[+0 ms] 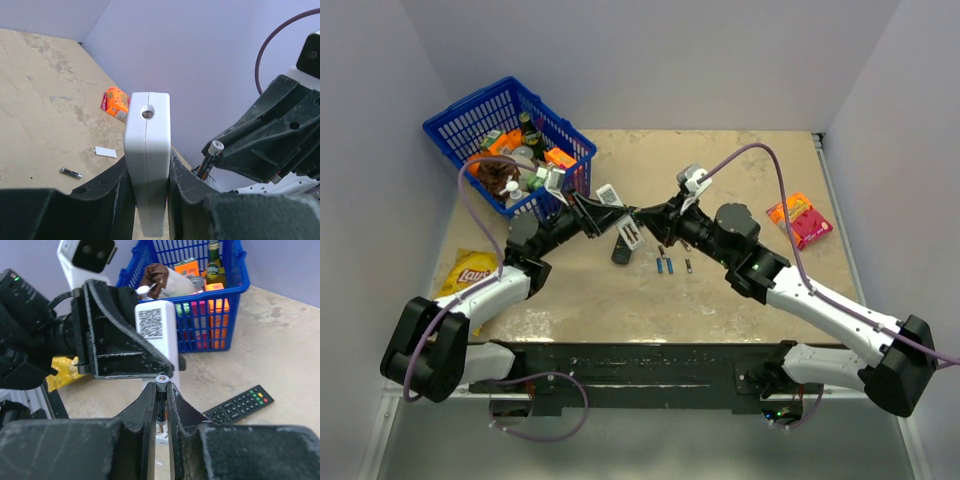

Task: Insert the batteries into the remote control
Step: Load the battery into the remote control.

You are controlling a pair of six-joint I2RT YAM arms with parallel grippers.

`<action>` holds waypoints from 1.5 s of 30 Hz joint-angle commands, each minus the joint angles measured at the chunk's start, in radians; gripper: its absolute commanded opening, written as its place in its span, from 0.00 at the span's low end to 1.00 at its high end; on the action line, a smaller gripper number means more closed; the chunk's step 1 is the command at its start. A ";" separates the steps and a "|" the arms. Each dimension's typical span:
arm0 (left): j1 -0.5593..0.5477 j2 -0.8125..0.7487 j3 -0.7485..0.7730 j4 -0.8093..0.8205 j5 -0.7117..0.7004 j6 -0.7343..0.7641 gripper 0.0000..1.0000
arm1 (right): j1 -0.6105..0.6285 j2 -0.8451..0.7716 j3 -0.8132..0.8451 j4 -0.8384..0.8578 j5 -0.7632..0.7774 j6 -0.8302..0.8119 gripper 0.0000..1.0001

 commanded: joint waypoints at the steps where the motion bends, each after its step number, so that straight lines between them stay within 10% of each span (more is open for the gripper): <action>1: -0.004 0.010 0.049 0.075 -0.012 -0.013 0.00 | 0.027 -0.006 -0.017 0.107 -0.053 -0.025 0.08; 45: -0.007 0.002 0.082 0.099 -0.036 -0.134 0.00 | 0.050 0.094 -0.049 0.133 -0.025 -0.101 0.10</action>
